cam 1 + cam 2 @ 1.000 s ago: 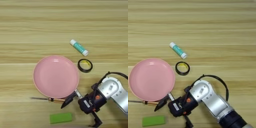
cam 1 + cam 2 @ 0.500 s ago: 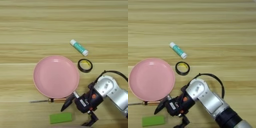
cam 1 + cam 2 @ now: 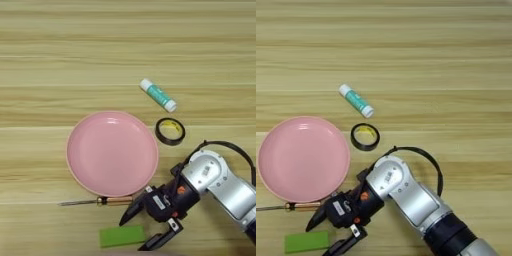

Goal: Move the objects on the table

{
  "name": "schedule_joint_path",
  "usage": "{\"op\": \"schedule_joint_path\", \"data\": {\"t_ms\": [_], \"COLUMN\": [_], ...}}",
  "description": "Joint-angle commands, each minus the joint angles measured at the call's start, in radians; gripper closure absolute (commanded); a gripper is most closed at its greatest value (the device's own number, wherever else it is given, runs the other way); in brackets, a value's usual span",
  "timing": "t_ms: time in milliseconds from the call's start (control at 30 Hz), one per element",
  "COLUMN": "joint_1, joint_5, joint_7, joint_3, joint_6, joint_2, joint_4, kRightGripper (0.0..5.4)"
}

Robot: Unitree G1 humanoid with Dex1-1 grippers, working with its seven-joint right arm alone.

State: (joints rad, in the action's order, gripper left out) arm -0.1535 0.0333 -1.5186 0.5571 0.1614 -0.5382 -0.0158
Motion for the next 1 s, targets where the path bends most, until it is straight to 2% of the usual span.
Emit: {"op": "schedule_joint_path", "data": {"t_ms": [33, 333, 700, 1000], "joint_1": [-0.06, -0.074, -0.081, -0.106], "joint_5": [0.007, 0.003, 0.009, 0.103], "joint_7": [0.044, 0.059, 0.072, 0.065], "joint_3": [-0.027, -0.032, -0.038, -0.102], "joint_6": [0.006, 0.016, 0.018, -0.035], "joint_2": [-0.001, 0.013, 0.021, 0.03], "joint_4": [0.017, -0.008, -0.015, 0.051], "kRightGripper": [3.03, 4.0, 4.01, 4.01]}}
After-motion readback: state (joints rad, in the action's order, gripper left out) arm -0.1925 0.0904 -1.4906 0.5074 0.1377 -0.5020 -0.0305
